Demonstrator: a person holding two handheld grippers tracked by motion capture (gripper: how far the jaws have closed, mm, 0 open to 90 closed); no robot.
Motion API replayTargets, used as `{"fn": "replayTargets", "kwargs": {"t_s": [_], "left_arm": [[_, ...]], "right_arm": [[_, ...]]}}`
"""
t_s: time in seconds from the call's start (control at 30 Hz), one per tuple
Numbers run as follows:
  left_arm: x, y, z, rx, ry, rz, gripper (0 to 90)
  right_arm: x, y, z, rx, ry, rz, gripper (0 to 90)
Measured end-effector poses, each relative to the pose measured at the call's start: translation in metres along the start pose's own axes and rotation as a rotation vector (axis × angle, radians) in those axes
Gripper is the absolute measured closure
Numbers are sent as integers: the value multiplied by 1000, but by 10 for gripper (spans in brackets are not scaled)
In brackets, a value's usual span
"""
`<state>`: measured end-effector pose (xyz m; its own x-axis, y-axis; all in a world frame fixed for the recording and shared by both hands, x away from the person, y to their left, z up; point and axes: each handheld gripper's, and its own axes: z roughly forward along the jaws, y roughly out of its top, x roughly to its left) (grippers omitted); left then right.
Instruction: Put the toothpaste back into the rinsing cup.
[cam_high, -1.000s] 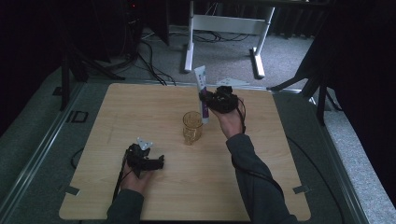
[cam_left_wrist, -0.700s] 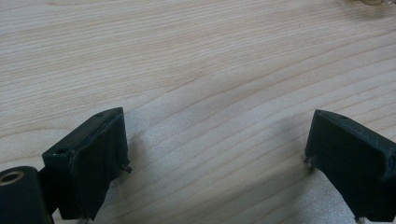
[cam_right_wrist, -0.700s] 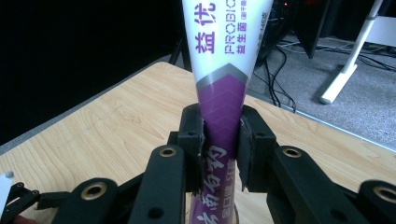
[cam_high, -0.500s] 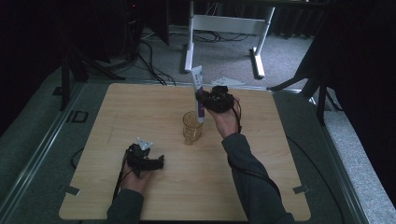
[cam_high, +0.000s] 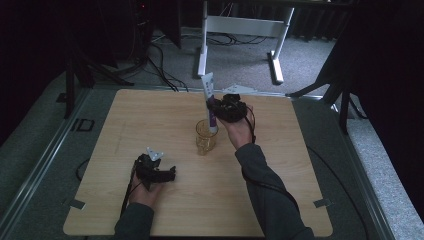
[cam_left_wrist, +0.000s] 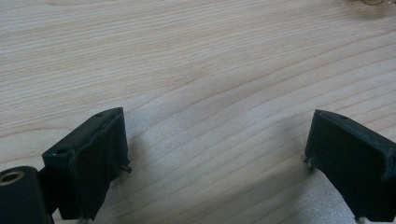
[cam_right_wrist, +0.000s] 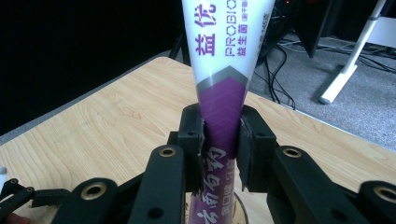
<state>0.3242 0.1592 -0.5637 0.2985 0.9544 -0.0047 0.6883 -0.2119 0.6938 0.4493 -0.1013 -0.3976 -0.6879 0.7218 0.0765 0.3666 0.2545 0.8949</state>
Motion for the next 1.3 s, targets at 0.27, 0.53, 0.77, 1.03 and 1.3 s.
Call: {"fn": "replayTargets", "kwargs": {"t_s": [0.27, 0.53, 0.77, 1.03, 1.3], "left_arm": [[0, 0, 0, 0, 0, -1, 57], [0, 0, 0, 0, 0, -2, 58], [0, 0, 0, 0, 0, -1, 57], [0, 0, 0, -1, 0, -2, 58], [0, 0, 0, -1, 0, -2, 57]], "right_arm": [[1, -5, 6, 7, -2, 6, 737], [2, -11, 11, 21, -1, 4, 737], [4, -14, 15, 27, 2, 1, 737], [5, -19, 19, 33, 3, 11, 737], [5, -24, 21, 34, -2, 14, 737]]}}
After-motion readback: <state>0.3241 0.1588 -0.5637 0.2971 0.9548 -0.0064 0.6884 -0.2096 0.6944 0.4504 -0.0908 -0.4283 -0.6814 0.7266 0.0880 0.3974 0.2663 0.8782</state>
